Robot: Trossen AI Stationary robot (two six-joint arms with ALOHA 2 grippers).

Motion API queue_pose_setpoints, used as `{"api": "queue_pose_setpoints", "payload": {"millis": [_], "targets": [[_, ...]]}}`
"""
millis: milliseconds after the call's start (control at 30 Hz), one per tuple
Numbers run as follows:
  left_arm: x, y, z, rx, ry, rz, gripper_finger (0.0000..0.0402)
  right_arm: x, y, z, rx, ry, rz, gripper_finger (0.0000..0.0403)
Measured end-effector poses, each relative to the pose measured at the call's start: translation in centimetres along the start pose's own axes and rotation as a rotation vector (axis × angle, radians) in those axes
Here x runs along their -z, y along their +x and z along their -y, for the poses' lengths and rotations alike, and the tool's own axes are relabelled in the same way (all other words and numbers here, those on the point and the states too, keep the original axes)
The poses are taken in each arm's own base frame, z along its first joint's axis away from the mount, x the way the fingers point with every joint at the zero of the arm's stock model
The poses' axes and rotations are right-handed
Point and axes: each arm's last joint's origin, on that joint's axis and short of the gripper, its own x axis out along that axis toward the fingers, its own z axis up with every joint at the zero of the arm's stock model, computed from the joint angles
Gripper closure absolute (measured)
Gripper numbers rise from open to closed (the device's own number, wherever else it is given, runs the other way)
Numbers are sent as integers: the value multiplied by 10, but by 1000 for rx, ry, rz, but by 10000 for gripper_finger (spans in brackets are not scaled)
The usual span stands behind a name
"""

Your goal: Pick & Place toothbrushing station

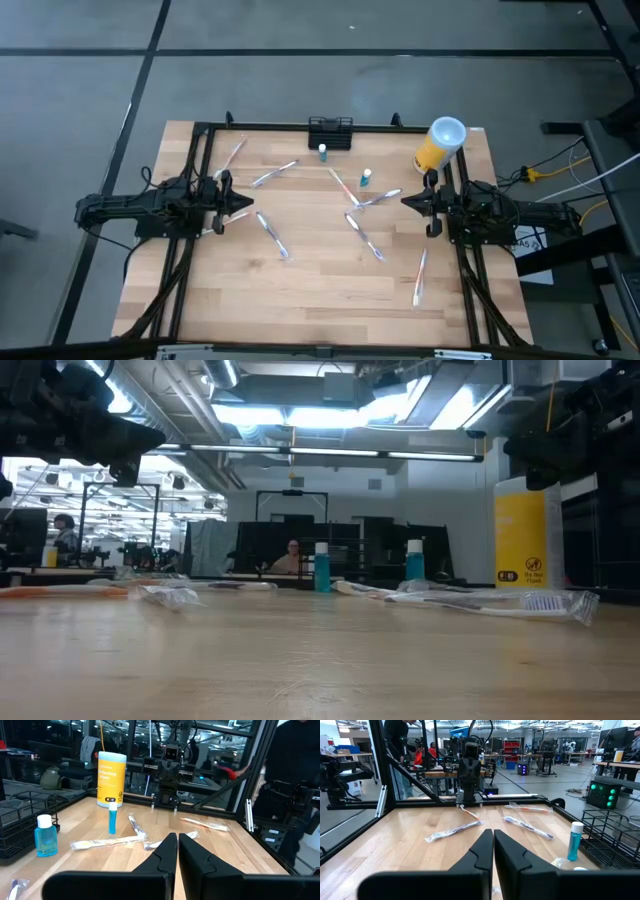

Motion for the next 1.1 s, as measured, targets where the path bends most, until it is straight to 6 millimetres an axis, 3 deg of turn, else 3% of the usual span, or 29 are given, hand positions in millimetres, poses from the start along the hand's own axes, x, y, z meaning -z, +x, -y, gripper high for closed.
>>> {"api": "queue_pose_setpoints", "payload": {"millis": [867, 1100], "targets": [[0, 0, 0, 0, 0, 0, 394, 0, 0, 0, 0, -2, 0, 385], [0, 0, 0, 0, 0, 0, 389, 0, 0, 0, 0, -112, 0, 385]]}}
